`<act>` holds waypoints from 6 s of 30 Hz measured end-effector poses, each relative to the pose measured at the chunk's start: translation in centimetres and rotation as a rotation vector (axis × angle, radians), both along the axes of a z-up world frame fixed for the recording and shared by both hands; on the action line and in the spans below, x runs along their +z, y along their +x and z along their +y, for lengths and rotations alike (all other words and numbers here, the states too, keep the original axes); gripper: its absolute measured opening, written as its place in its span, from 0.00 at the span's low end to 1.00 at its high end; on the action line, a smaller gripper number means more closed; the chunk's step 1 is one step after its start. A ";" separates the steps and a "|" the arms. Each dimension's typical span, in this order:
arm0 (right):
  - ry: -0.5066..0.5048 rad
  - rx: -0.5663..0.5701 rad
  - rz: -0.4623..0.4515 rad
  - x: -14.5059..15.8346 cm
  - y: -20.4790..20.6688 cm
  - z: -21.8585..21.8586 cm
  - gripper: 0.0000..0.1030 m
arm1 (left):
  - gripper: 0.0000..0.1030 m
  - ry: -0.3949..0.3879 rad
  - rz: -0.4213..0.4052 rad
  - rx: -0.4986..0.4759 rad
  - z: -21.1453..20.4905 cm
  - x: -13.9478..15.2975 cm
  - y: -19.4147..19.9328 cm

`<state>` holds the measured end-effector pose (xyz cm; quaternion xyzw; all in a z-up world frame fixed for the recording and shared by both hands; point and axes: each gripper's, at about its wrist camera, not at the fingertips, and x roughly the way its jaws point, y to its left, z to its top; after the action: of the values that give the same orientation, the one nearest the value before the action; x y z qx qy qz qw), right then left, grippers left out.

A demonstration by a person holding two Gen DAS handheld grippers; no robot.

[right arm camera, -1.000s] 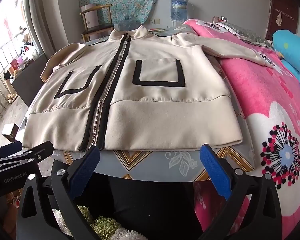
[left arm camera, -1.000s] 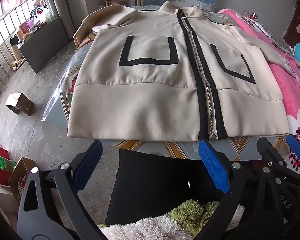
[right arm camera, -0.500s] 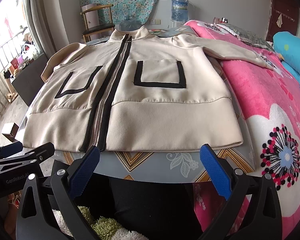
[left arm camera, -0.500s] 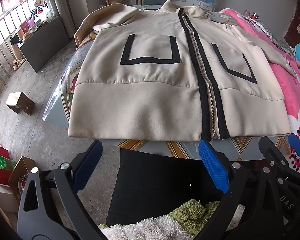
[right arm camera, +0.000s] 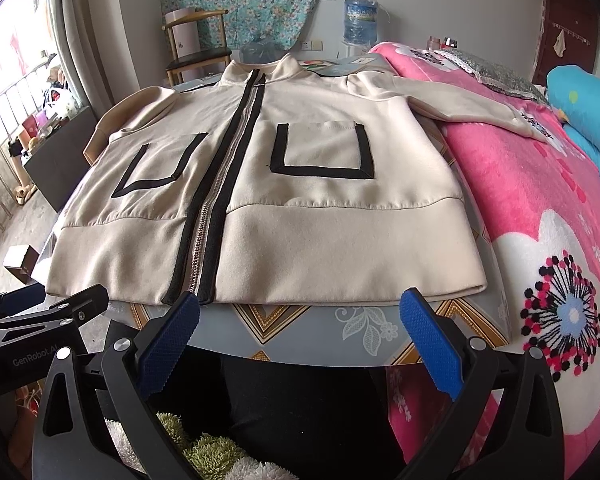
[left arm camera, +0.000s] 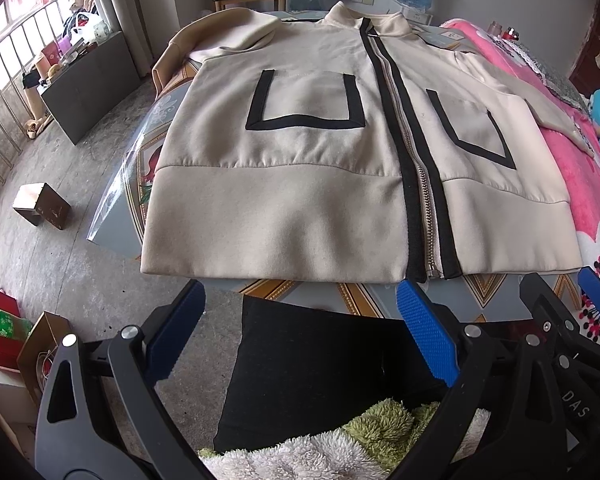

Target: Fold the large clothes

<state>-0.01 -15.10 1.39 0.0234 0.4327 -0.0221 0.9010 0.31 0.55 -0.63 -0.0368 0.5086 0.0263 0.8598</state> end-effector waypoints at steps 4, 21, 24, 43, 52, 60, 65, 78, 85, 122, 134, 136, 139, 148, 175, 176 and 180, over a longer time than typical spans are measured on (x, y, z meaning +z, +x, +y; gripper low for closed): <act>0.000 0.000 0.002 0.0 0.0 0.0 0.95 | 0.90 0.000 0.000 0.001 0.1 0.0 -0.1; 0.001 0.007 -0.002 0.1 0.1 0.3 0.95 | 0.90 0.003 -0.001 0.007 0.9 -0.1 -0.2; 0.000 0.006 -0.003 0.1 0.1 0.4 0.95 | 0.90 0.006 -0.001 0.011 1.0 0.0 -0.2; -0.011 0.000 -0.009 0.4 0.4 0.4 0.95 | 0.90 0.006 -0.003 0.016 1.3 0.0 -0.1; -0.100 -0.047 -0.074 1.9 2.5 0.7 0.95 | 0.91 -0.073 -0.105 -0.006 3.0 1.7 1.5; -0.180 0.104 -0.178 5.0 7.9 4.8 0.95 | 0.93 -0.196 -0.189 -0.034 7.0 3.8 6.0; -0.114 0.218 -0.209 6.1 12.7 7.4 0.95 | 0.93 -0.203 -0.222 0.019 11.3 4.2 9.7; -0.016 0.359 -0.057 0.3 24.1 13.1 0.95 | 0.93 0.097 -0.120 0.155 25.8 -1.1 30.2; 0.051 0.291 0.026 -1.8 25.6 10.9 0.95 | 0.30 0.123 0.074 0.136 26.9 -5.2 36.7; 0.776 0.185 0.266 -3.7 20.9 -7.1 0.74 | 0.61 -0.083 0.030 -0.008 7.1 -0.8 19.4; 0.822 0.009 0.375 -7.3 20.7 -5.9 0.39 | 0.85 -0.027 -0.009 -0.057 7.5 -3.2 18.4; 0.816 0.015 0.379 -7.3 21.2 -5.7 0.33 | 0.88 -0.025 -0.015 -0.068 7.4 -3.4 18.2; 0.746 0.025 0.372 -6.9 21.4 -5.0 0.24 | 0.93 -0.034 -0.033 -0.056 7.3 -3.7 18.3; 0.648 0.184 0.184 1.2 26.7 -2.3 0.07 | 0.93 -0.074 -0.085 -0.062 7.8 -3.6 17.6; 0.396 0.016 0.208 -2.0 36.5 -14.7 0.07 | 0.93 -0.167 -0.011 0.067 11.9 -2.0 20.3; 0.335 -0.008 0.211 -2.1 36.4 -14.9 0.07 | 0.93 -0.163 0.000 0.070 11.9 -2.2 20.4; 0.300 0.008 0.129 -0.3 34.5 -15.2 0.25 | 0.93 -0.149 -0.014 0.065 11.9 -1.5 20.3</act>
<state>34.51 -30.34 1.06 0.1543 0.4884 0.0450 0.8577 20.66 12.41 -2.17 -0.1173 0.5019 0.0160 0.8568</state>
